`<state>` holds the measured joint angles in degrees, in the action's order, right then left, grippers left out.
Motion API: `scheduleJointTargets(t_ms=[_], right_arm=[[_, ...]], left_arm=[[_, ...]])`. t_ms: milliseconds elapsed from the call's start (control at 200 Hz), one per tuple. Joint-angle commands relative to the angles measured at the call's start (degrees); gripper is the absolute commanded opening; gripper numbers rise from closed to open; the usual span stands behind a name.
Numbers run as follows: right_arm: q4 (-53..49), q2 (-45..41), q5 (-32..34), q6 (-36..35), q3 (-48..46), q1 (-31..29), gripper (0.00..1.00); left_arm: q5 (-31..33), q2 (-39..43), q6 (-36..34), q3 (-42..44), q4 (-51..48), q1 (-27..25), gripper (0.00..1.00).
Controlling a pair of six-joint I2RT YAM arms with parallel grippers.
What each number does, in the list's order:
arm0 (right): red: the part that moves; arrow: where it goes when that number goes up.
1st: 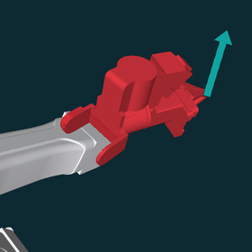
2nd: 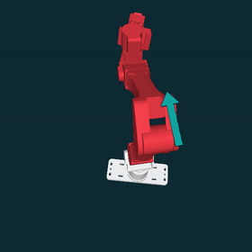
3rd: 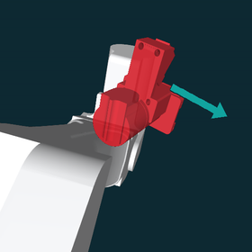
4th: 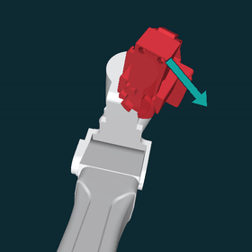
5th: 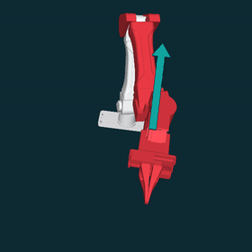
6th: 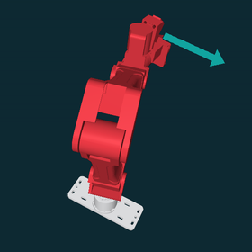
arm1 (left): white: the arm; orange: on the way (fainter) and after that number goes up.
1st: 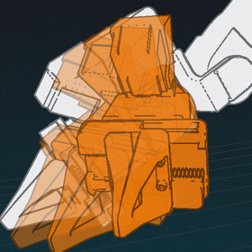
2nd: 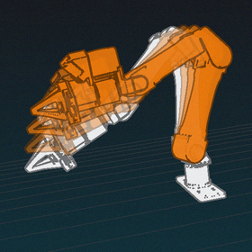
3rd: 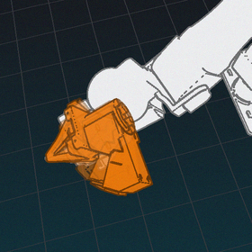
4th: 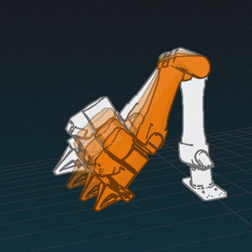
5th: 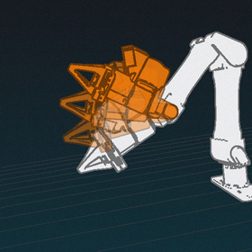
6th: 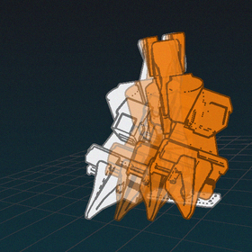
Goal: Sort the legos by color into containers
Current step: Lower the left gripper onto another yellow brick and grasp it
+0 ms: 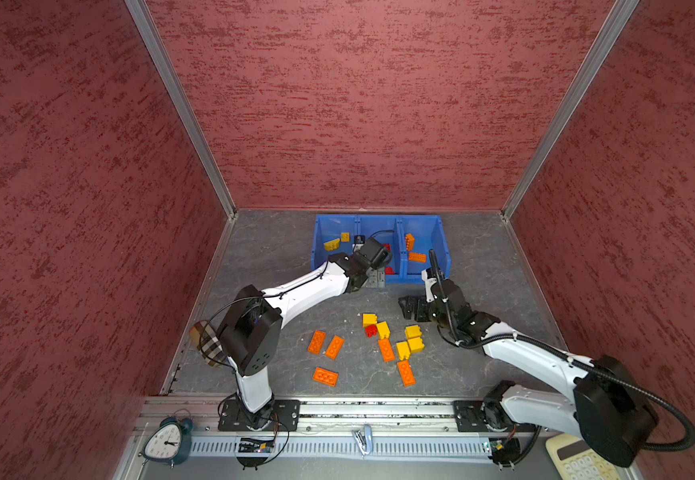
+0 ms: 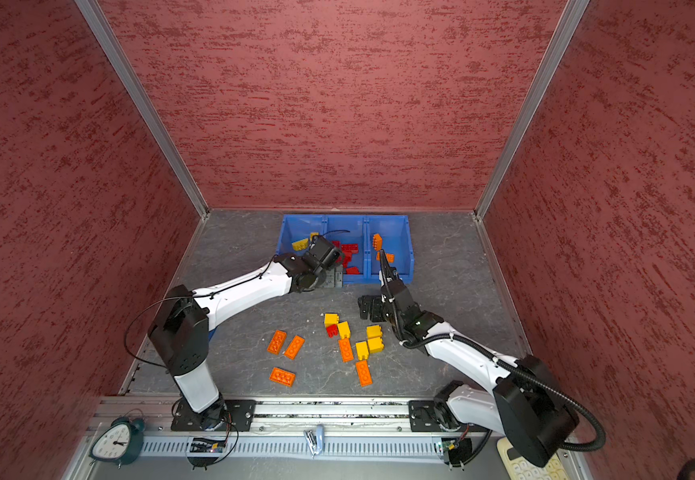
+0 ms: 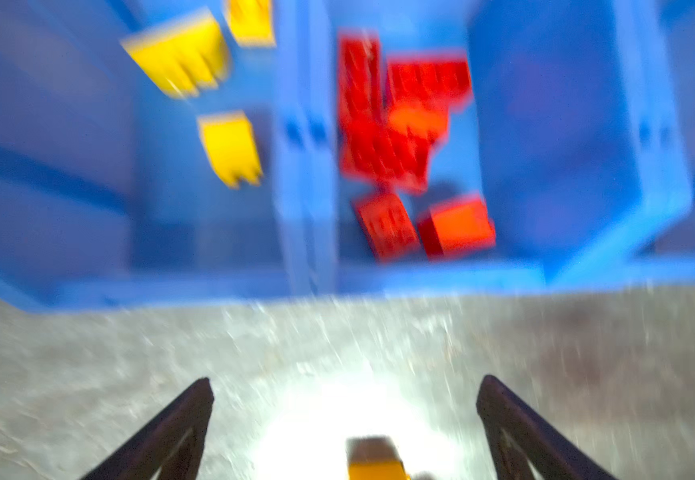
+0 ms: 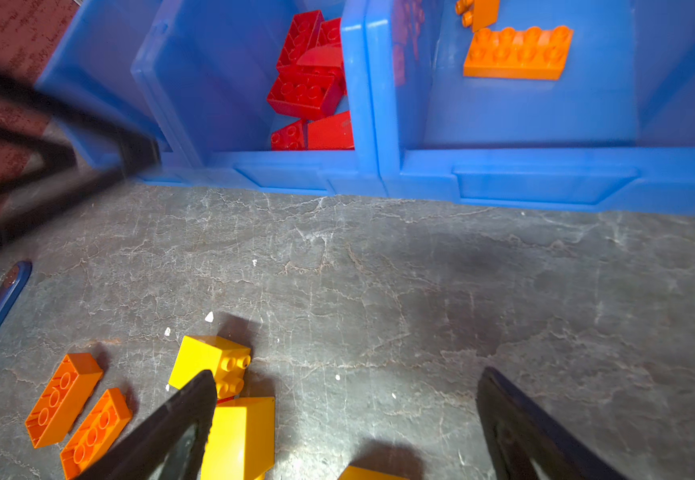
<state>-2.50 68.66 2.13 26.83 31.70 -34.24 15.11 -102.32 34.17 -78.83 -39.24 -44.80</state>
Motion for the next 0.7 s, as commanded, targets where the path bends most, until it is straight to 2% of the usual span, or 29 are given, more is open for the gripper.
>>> scheduleJointTargets(t_ms=[0,170,296,411,691], right_arm=[[1.9,1.7,-0.2,0.3,0.0,0.2,0.99],[1.8,2.6,-0.5,-0.3,0.7,0.1,0.99],[1.6,2.2,-0.3,-0.4,0.5,0.1,0.99],[0.7,1.5,-0.2,-0.6,0.0,0.0,0.99],[0.3,1.5,0.0,-0.9,0.1,0.1,0.99]], left_arm=[[-10.0,-1.1,2.9,1.7,-2.0,-1.2,1.00],[-10.6,-6.3,0.7,-2.2,-8.0,-1.0,0.99],[-15.1,-9.1,-3.1,-3.5,-9.7,-0.9,0.89],[-18.7,-10.2,-3.8,-3.1,-10.1,-1.0,0.79],[-20.5,-12.8,-1.9,-3.0,-10.6,-1.4,0.64]])
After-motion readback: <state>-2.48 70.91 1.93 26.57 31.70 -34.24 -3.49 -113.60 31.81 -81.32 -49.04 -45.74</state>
